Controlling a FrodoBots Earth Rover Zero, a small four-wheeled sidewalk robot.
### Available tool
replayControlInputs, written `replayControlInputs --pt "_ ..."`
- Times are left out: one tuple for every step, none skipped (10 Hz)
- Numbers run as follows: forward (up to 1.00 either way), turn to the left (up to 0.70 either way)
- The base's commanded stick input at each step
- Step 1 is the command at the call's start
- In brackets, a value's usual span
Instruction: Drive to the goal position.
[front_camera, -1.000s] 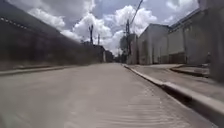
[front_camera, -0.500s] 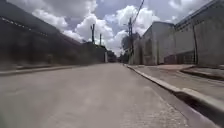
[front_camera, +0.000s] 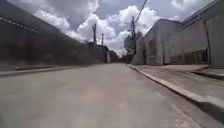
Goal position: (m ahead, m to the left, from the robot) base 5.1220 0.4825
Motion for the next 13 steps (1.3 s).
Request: replayControlInputs --pt "1.0 0.0" --pt "1.0 0.0" --pt "1.0 0.0" --pt "1.0 0.0" --pt "1.0 0.0" --pt "1.0 0.0" --pt "1.0 0.0" --pt "1.0 0.0" --pt "1.0 0.0" --pt "1.0 0.0" --pt "1.0 0.0" --pt "1.0 0.0" --pt "1.0 0.0"
